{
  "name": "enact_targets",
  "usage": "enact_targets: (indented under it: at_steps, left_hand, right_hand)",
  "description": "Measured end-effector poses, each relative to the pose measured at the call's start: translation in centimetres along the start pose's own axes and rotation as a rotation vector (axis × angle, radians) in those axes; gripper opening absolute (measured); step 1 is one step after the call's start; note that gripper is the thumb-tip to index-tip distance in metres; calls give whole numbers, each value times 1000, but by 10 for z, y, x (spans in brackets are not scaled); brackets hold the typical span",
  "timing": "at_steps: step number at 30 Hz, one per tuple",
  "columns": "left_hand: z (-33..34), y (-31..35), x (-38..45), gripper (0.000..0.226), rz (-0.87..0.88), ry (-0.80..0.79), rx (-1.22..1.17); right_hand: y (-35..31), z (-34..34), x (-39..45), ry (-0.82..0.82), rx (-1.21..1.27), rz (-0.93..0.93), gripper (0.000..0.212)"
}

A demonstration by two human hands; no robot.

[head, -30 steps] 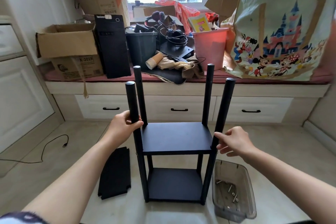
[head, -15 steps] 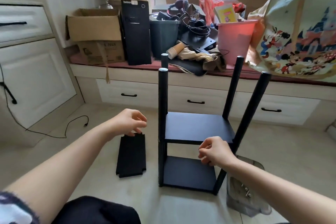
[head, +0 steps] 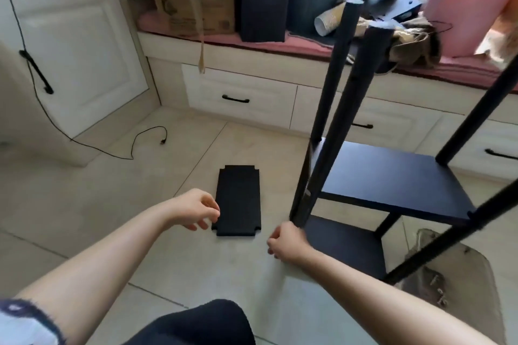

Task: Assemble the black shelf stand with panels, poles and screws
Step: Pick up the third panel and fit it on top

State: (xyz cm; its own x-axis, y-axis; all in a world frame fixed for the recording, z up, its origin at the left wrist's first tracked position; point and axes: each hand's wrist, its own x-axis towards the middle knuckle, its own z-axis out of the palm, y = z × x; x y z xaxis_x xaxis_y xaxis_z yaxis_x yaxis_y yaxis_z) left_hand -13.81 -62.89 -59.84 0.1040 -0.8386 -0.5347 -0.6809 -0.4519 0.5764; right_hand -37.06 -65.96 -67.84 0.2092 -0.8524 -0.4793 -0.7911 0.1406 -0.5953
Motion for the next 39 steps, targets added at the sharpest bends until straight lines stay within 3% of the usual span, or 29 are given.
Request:
enact_targets:
  at_steps: [5,17,25,31,35,39]
  left_hand:
    - [24,-46,50,9,-75,0,-90]
    - [88,-106,150,59,-201,98,-327]
    - [114,-118,173,87,-95,73,-404]
    - [117,-118,172,63,-132,197,-559]
    - [115,-117,176,71,-245,357,-726]
    - [110,-117,173,47,-326,438,-894]
  right_hand:
    - [1,39,55,-53,-10,69,21]
    - [18,78,136,-167,285,340,9]
    - [32,102,160,-188,502,392,32]
    - [37,110,164,-135,649,386,33]
    - [30,110,159,-110,807,417,39]
    - [19,106,150,-25,1023,470,38]
